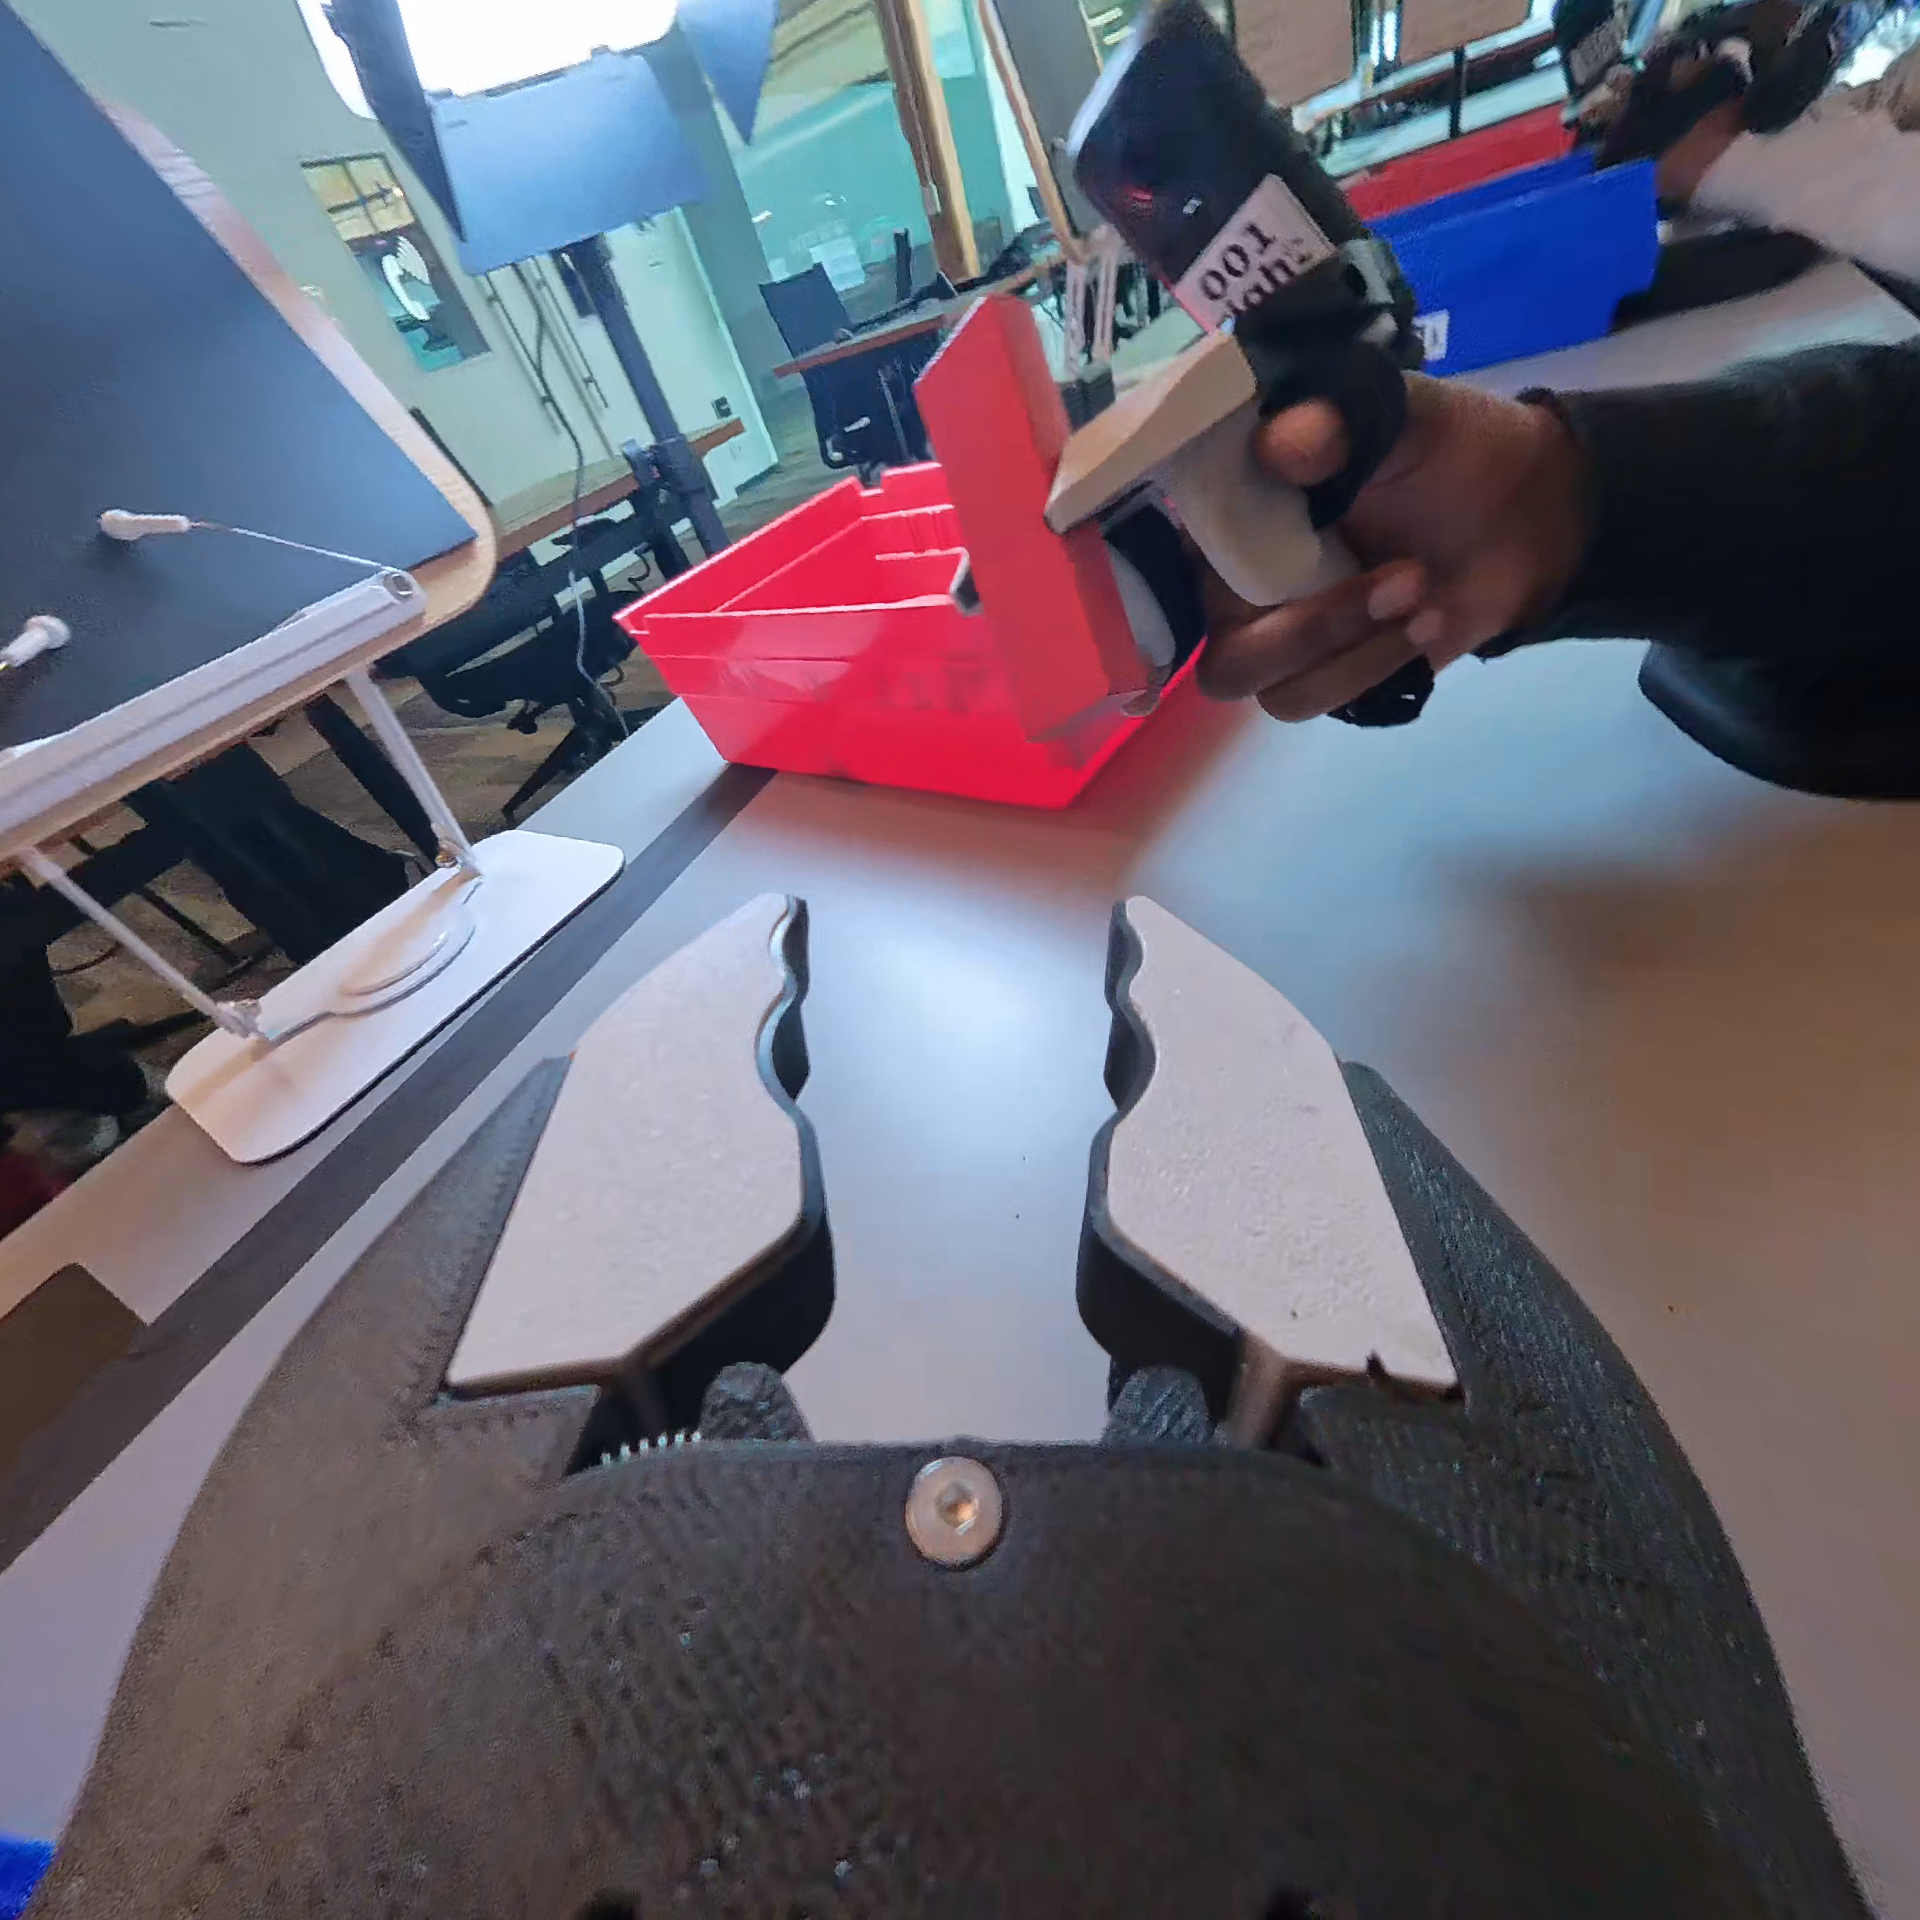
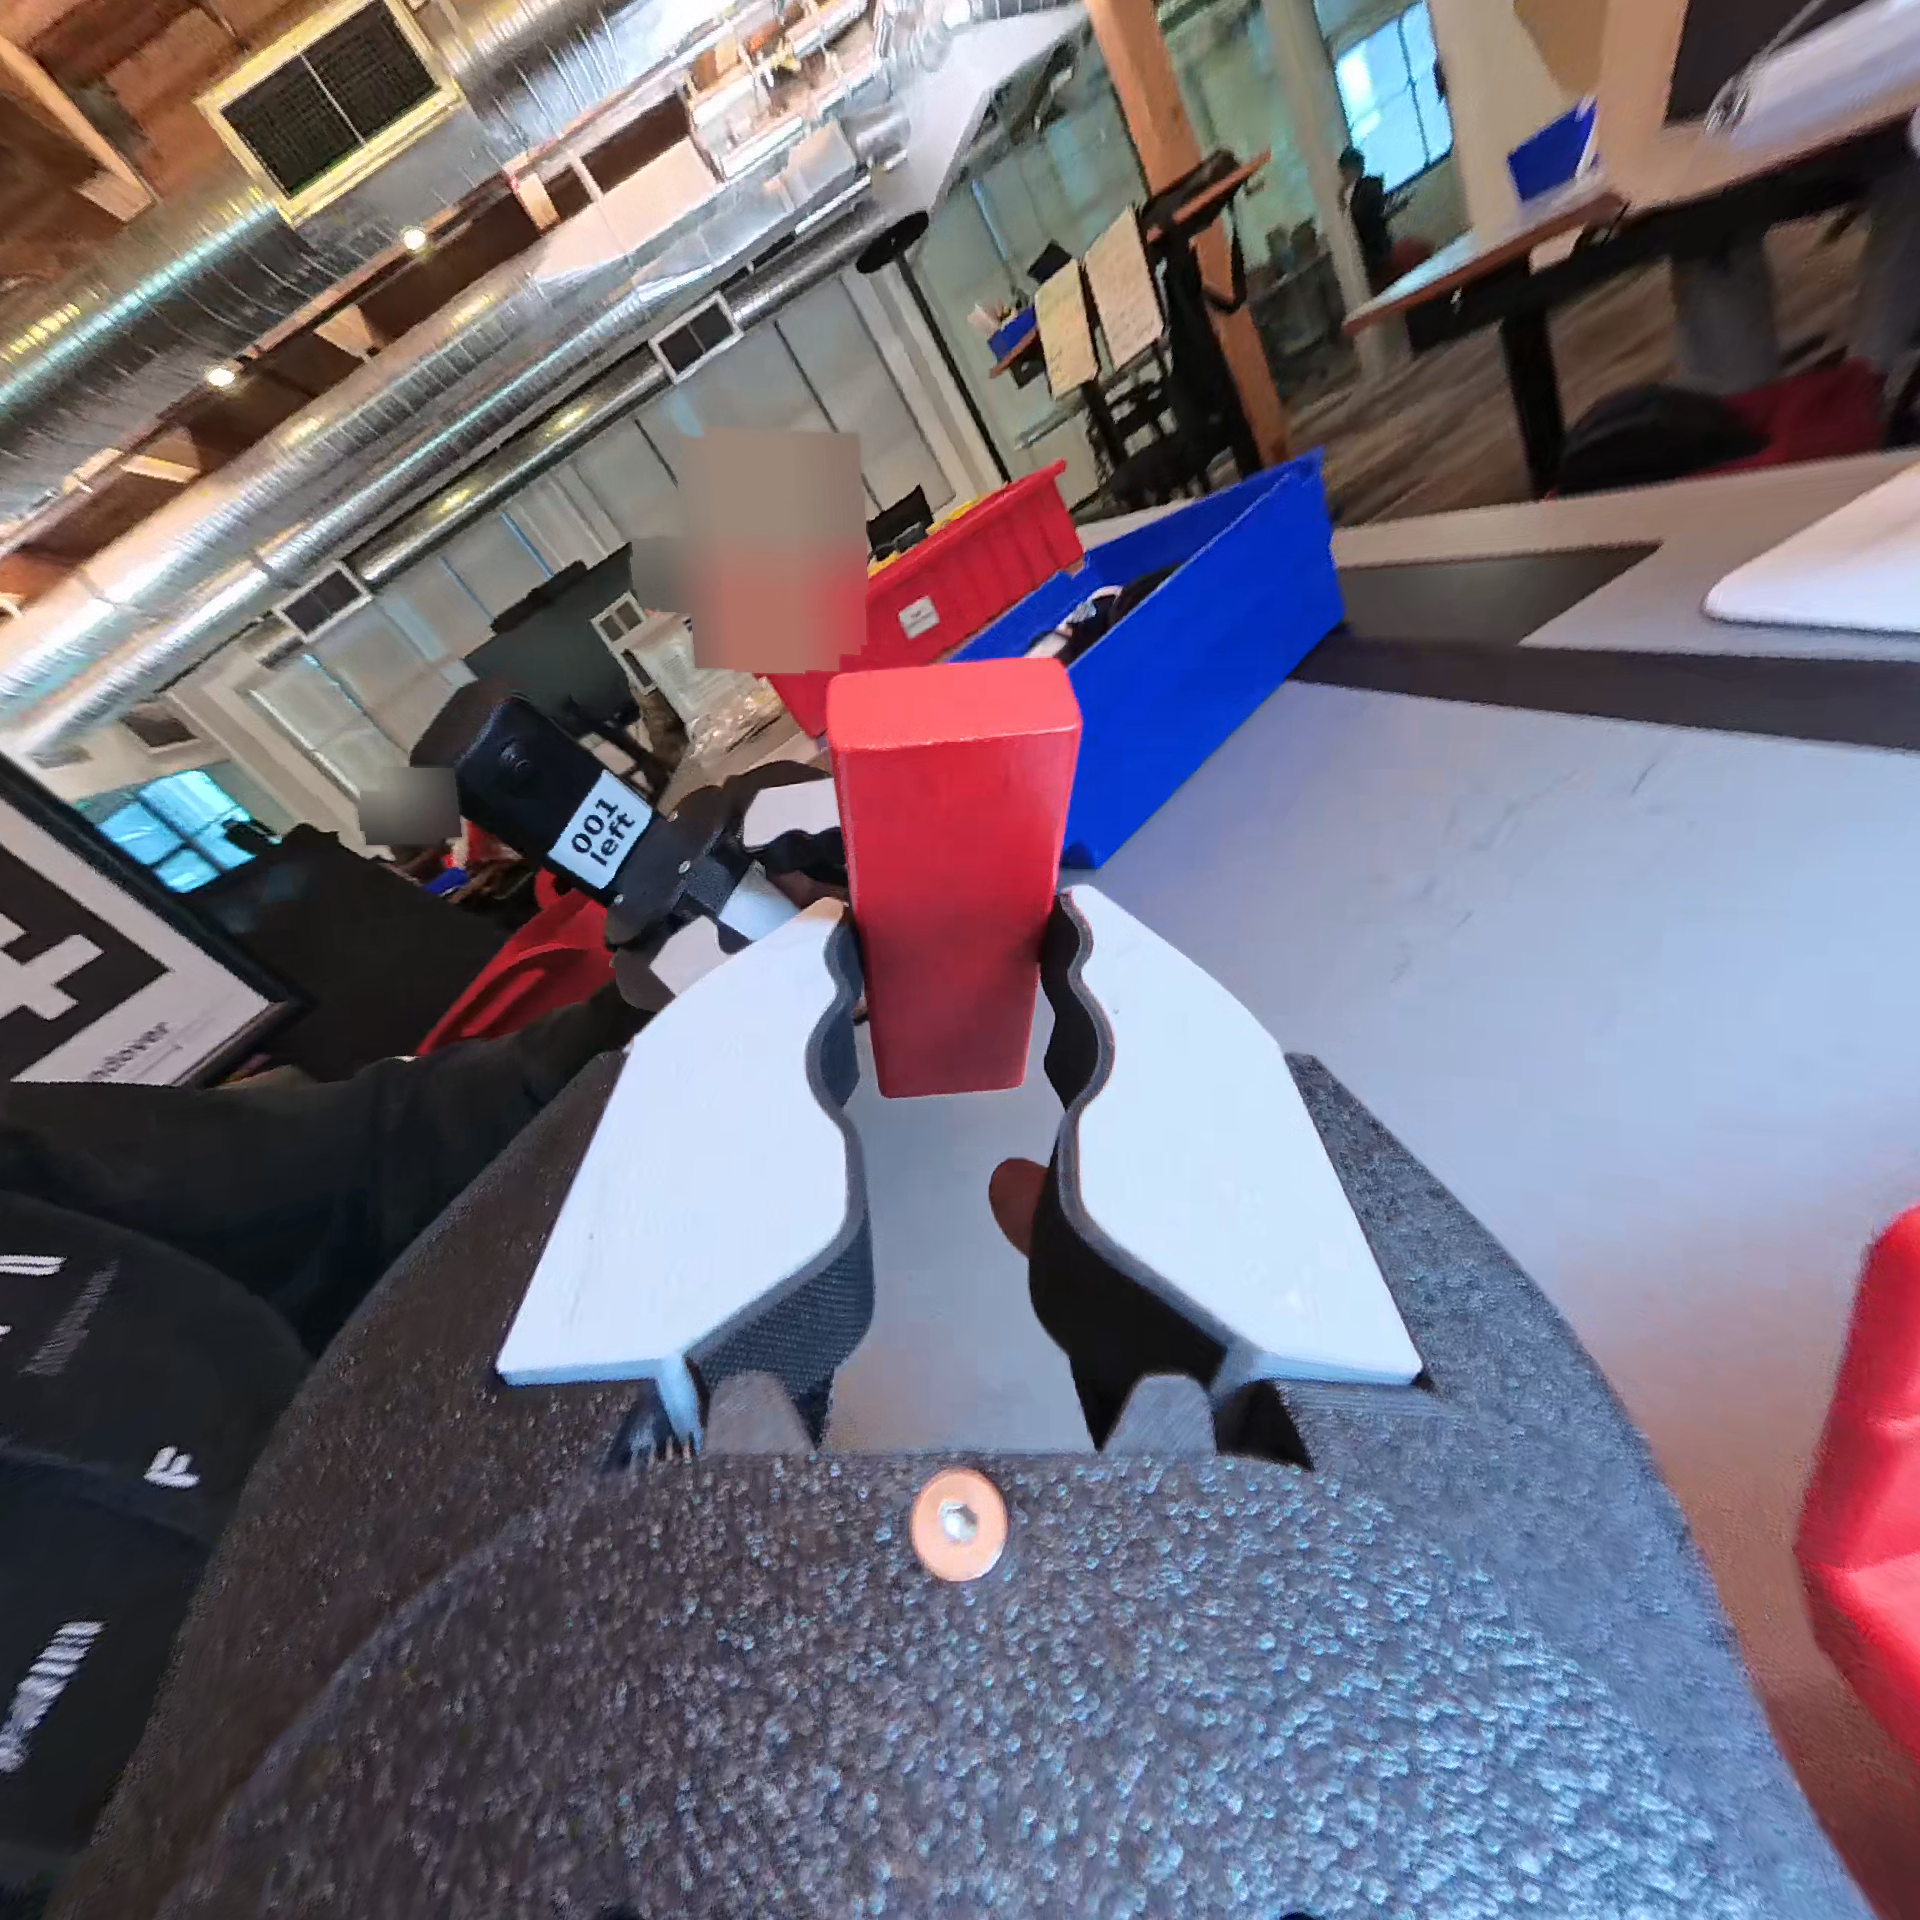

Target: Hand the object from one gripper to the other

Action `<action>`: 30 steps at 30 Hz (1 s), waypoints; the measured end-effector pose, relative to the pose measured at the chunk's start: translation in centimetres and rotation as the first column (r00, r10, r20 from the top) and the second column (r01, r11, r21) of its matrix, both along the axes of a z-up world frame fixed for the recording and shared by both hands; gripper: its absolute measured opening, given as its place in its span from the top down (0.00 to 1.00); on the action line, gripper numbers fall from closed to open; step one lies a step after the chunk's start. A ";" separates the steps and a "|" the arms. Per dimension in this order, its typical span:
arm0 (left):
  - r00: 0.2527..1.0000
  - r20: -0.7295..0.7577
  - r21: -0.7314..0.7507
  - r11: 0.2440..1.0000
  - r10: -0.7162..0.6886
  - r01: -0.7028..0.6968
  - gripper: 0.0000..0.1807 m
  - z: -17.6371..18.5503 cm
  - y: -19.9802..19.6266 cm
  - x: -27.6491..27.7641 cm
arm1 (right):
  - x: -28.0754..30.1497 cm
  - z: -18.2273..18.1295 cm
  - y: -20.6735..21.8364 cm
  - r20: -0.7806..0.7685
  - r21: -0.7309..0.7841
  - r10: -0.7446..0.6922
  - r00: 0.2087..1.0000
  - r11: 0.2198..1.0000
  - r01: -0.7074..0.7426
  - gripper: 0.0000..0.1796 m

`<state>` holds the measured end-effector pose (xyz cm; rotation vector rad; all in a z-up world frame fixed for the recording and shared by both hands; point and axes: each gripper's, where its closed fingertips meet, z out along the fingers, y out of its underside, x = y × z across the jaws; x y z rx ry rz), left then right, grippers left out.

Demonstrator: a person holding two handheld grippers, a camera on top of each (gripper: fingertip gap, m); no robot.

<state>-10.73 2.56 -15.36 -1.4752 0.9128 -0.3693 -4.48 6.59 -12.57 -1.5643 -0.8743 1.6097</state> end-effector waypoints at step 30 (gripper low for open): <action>0.987 -0.131 0.260 0.964 0.098 -0.061 0.90 2.4 -1.6 2.1 | -3.5 0.4 -3.3 -0.180 -0.315 0.097 0.979 0.937 -0.151 0.79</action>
